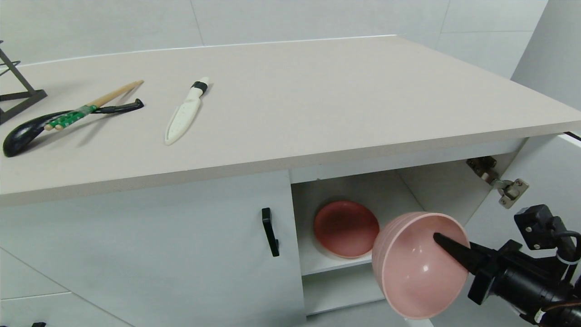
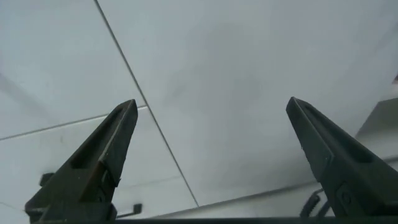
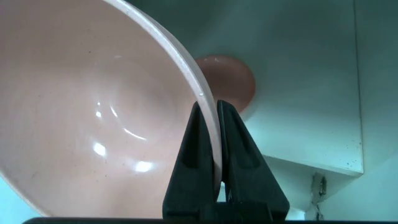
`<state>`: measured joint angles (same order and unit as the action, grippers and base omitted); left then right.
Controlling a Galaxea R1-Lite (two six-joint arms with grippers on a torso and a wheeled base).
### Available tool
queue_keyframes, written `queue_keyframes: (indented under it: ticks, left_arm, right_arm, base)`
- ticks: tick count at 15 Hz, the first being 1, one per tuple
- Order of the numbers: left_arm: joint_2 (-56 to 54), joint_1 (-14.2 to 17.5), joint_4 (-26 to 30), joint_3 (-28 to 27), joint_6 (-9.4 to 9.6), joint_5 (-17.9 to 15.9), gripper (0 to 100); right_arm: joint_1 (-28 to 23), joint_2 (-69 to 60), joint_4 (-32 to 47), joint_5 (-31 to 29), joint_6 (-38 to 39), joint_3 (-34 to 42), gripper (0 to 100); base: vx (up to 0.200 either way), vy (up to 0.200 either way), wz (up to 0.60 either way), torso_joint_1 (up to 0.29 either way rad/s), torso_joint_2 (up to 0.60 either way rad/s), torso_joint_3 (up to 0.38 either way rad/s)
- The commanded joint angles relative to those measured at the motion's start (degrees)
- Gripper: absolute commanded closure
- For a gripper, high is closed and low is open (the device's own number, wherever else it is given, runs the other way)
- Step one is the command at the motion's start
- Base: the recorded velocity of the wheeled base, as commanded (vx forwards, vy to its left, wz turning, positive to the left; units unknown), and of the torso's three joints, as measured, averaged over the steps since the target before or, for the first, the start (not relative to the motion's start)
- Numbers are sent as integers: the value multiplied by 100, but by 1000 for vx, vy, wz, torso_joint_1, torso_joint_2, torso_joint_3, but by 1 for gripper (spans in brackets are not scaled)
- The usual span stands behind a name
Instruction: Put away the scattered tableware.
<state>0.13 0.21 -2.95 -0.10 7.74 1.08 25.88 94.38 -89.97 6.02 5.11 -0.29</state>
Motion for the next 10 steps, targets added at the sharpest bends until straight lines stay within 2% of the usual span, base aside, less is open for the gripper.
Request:
queue_keyframes:
  ticks: [1, 2, 7, 8, 9, 10]
  left_arm:
    - [-13, -12, 75, 1, -71, -372, 0]
    - [-13, -12, 137, -17, -168, -803, 0]
    - [-13, -12, 181, -25, -220, -776, 0]
    - [-13, -3, 163, -17, -317, -442, 0]
    - [-13, -3, 154, -17, -299, 15, 0]
    - [-13, -3, 154, -17, -308, 199, 0]
  right_arm:
    - [101, 546, -3, 4, -19, -147, 100]
    - [216, 828, -3, -13, -27, -208, 100]
    - [321, 1601, -3, -57, -405, -648, 100]
    - [321, 1689, -3, -84, -397, -867, 100]
    - [321, 1751, -3, -154, -388, -990, 100]
    - [321, 1786, -3, -251, -397, -1140, 100]
  base:
    - [0, 0, 0, 0, 0, 0]
    - [0, 0, 0, 0, 0, 0]
    - [0, 0, 0, 0, 0, 0]
    - [0, 0, 0, 0, 0, 0]
    - [0, 0, 0, 0, 0, 0]
    - [0, 0, 0, 0, 0, 0]
